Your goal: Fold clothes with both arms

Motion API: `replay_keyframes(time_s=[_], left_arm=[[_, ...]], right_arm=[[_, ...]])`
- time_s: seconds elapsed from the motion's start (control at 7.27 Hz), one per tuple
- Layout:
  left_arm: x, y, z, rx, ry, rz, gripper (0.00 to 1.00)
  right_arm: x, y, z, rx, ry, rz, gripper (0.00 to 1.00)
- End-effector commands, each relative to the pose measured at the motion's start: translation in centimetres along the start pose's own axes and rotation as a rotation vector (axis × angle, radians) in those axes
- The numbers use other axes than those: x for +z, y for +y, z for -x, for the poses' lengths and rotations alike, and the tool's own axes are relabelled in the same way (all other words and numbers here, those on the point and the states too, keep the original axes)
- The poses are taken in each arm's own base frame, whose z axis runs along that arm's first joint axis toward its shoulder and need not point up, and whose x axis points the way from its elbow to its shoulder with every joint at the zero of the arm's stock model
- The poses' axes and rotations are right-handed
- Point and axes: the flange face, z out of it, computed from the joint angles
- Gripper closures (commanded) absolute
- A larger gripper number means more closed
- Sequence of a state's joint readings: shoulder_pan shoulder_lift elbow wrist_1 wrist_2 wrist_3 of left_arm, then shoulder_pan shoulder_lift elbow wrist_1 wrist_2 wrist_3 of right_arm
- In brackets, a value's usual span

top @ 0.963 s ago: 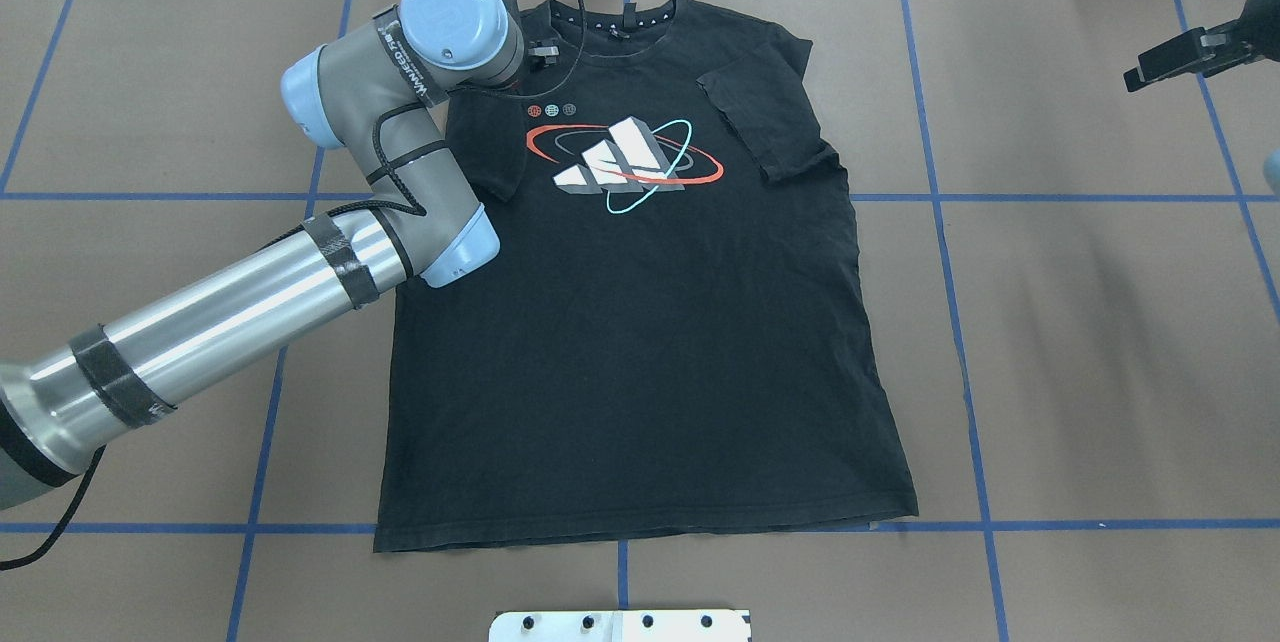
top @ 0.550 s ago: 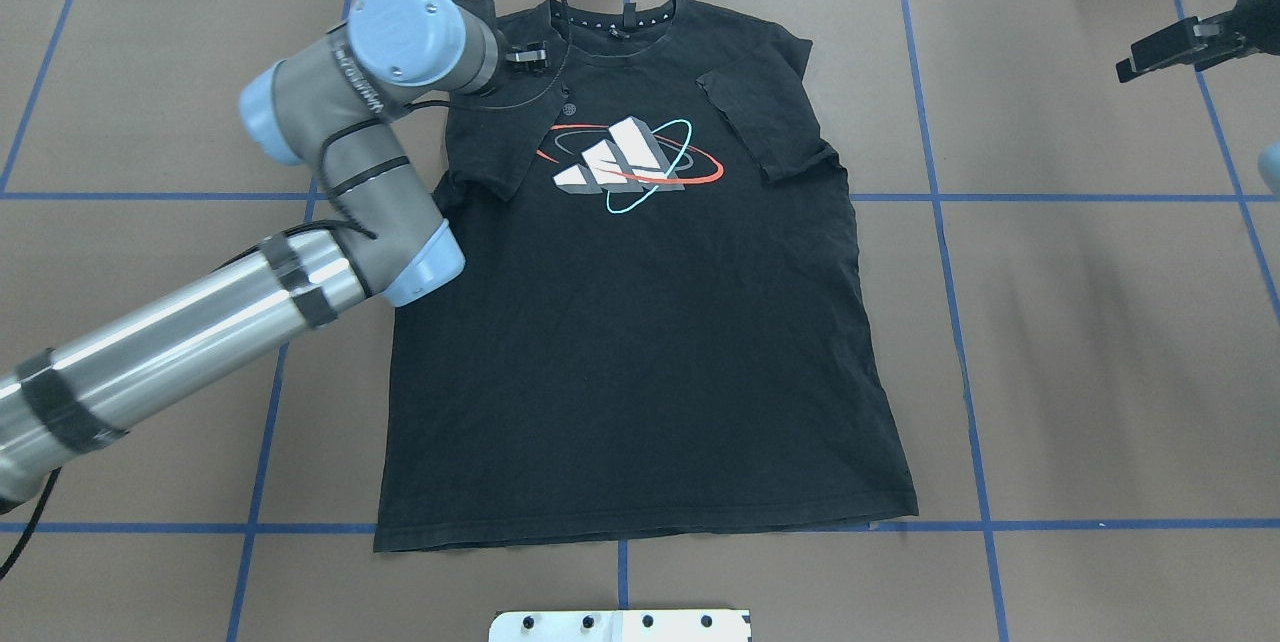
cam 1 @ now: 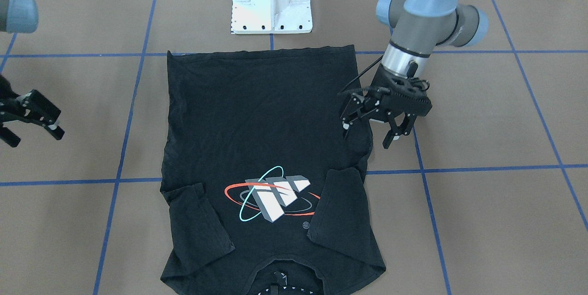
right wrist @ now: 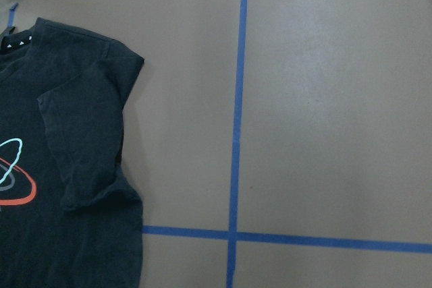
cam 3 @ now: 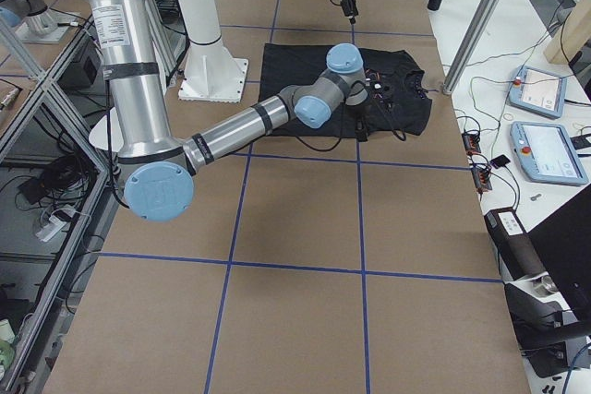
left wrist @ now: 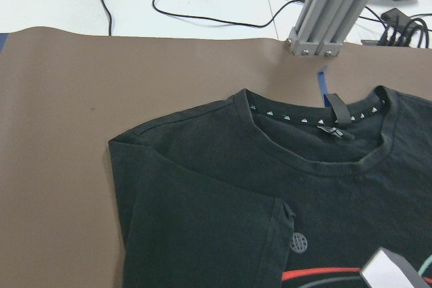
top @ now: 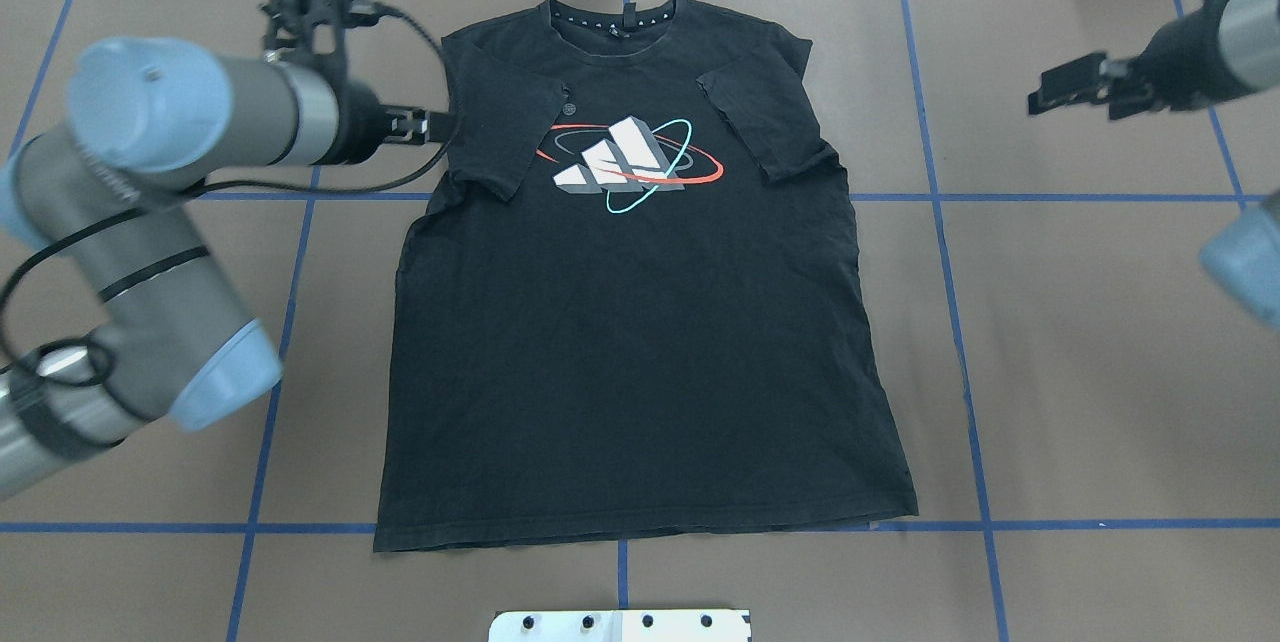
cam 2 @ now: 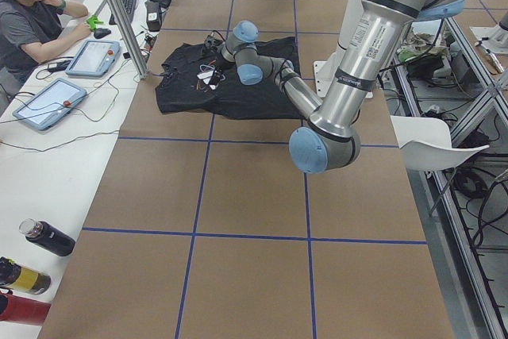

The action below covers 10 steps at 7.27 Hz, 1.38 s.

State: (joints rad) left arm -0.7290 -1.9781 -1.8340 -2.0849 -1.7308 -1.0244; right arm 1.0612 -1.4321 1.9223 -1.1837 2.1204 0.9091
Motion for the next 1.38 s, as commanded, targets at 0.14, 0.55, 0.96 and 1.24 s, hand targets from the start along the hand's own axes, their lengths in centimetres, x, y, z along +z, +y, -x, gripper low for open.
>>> replay_keyframes(time_s=[0.14, 0.55, 0.96, 1.24], left_arm=[[-5.8, 8.6, 0.5, 0.032, 0.075, 0.104, 0.00], [-4.4, 20.4, -2.1, -0.110, 0.022, 0.177, 0.00], [-4.1, 29.2, -0.6, -0.163, -0.067, 0.258, 0.00], [-4.0, 30.6, -0.6, -0.164, -0.073, 0.292, 0.00]], right_arm=[[-1.4, 14.1, 5.5, 0.081, 0.007, 0.031, 0.00], [1.8, 25.3, 8.1, 0.086, 0.066, 0.016, 0.00], [2.5, 29.6, 7.7, 0.075, 0.048, -0.020, 0.00], [2.6, 29.6, 7.8, 0.074, 0.047, -0.022, 0.00]])
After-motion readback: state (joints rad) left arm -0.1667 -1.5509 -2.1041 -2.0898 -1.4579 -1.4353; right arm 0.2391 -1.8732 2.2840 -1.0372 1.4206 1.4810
